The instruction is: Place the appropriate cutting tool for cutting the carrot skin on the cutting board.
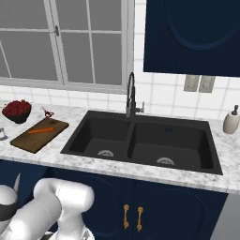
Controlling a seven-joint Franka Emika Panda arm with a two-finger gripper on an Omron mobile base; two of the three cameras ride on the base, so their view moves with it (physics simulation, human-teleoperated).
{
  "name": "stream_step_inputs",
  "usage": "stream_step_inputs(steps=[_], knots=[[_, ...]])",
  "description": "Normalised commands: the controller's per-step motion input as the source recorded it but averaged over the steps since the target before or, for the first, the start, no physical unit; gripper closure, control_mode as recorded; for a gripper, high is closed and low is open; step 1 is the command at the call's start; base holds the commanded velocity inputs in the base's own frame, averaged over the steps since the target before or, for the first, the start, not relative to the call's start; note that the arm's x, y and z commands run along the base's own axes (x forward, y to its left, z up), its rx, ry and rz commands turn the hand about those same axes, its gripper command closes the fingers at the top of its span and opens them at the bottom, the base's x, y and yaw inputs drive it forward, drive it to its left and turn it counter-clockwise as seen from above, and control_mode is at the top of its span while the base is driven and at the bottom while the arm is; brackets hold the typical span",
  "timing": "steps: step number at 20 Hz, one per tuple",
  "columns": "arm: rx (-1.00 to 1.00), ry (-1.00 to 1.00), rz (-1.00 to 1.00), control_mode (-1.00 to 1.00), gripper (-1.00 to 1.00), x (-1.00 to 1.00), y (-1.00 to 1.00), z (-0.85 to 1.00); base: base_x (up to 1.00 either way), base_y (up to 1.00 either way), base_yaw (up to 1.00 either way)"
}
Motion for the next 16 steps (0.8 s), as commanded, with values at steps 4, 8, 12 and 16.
stream_step_inputs(steps=[4, 8, 12, 16], knots=[[0.01, 0.0, -0.14, -1.0, 1.0, 0.85, 0.0, 0.08, 0.0, 0.0, 0.0], [0.04, 0.0, -0.12, -1.0, 1.0, 0.75, 0.0, -0.12, 0.0, 0.0, 0.0], [0.03, 0.04, -0.06, -1.0, 1.0, 0.55, -0.02, -0.42, 0.0, 0.0, 0.0], [0.0, 0.1, -0.05, -1.0, 1.0, 0.68, -0.01, -0.49, 0.0, 0.0, 0.0]])
